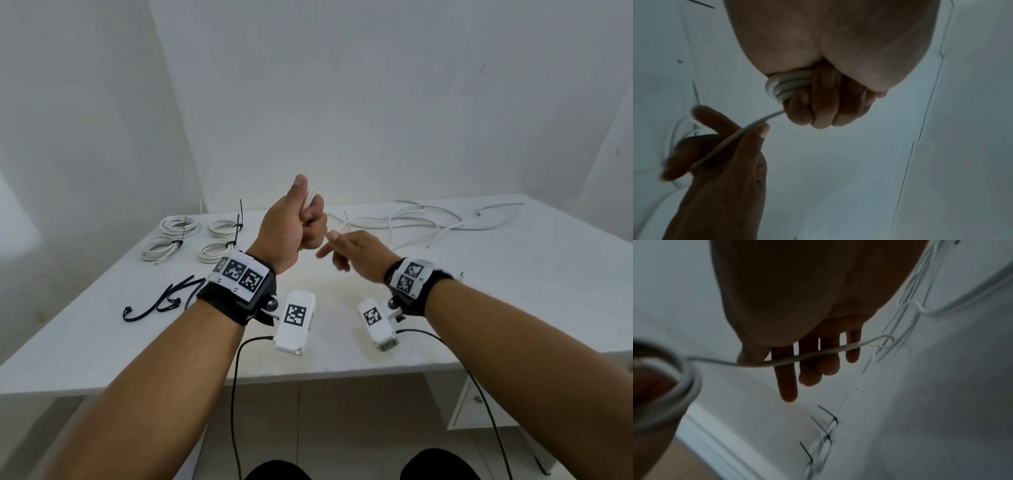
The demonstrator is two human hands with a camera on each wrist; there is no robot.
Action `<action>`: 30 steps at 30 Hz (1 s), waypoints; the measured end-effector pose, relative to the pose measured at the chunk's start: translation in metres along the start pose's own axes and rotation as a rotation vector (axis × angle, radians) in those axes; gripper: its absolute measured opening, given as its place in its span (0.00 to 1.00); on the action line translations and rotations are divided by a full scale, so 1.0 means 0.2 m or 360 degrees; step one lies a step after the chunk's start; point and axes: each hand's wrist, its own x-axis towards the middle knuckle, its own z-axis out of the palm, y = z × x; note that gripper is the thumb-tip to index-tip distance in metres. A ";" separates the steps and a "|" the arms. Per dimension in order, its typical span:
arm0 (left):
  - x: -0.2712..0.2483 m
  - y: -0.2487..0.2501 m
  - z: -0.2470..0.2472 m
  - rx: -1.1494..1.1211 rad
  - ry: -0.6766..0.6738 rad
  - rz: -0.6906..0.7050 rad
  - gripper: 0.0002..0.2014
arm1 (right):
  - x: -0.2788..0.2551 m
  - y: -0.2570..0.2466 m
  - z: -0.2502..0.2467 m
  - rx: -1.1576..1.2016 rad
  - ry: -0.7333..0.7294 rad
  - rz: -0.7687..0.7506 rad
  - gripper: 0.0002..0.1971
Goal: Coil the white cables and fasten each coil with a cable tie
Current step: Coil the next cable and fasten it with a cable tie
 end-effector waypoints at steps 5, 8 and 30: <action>0.04 -0.05 -0.03 0.0152 0.0338 0.0040 0.25 | -0.02 -0.05 0.14 -0.0271 -0.0274 -0.0003 0.22; 0.05 -0.12 -0.08 0.0188 0.0468 0.0069 0.23 | -0.02 -0.08 0.16 -0.0458 -0.0378 -0.0012 0.24; -0.05 -0.26 -0.17 0.0506 -0.0249 -0.0875 0.27 | 0.02 -0.09 -0.14 -0.0299 -0.0025 -0.0221 0.08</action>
